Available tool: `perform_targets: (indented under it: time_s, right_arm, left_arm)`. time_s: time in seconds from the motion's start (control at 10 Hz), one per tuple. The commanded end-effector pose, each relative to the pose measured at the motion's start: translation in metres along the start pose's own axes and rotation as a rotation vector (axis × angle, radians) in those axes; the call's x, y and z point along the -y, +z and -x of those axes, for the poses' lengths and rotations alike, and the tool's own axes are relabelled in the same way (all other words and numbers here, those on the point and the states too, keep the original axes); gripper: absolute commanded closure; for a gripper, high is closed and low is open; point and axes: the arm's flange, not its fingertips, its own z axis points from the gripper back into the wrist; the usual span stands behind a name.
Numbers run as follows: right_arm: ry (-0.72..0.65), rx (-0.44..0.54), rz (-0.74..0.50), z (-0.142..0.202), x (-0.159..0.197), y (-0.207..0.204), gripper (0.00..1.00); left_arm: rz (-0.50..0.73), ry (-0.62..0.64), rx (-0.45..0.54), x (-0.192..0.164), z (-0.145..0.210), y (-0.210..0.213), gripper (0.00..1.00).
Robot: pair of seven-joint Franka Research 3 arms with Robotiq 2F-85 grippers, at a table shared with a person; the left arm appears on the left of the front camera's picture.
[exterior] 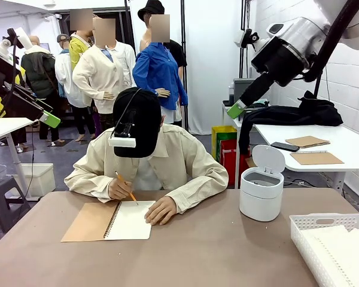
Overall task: Sort the paper based on its condition.
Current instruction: If a person hands you a paper, place it in the Organizing basket , and if it's crumpled, put it in the Trash can.
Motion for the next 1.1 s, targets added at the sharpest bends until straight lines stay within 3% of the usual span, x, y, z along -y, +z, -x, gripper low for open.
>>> perform_targets:
  time_s: [0.0, 0.3, 0.4, 0.8, 1.0]
  right_arm:
    - [0.112, -0.038, 0.066, -0.005, 0.000, -0.009, 0.00]
    - [0.159, -0.066, 0.130, -0.004, -0.009, -0.026, 0.00]
    - [0.109, -0.056, 0.059, -0.012, -0.007, -0.014, 0.00]
    - [0.109, -0.056, 0.059, -0.012, -0.007, -0.014, 0.00]
    - [0.073, -0.089, 0.126, -0.011, -0.018, -0.019, 0.00]
  left_arm:
    - [0.002, 0.001, 0.003, -0.001, 0.000, 0.001, 0.00]
    - [0.002, 0.001, 0.003, -0.001, 0.000, 0.001, 0.00]
    - [0.002, 0.001, 0.003, -0.001, 0.000, 0.001, 0.00]
    - [0.002, 0.001, 0.003, -0.001, 0.000, 0.001, 0.00]
    - [0.002, 0.001, 0.003, -0.001, 0.000, 0.001, 0.00]
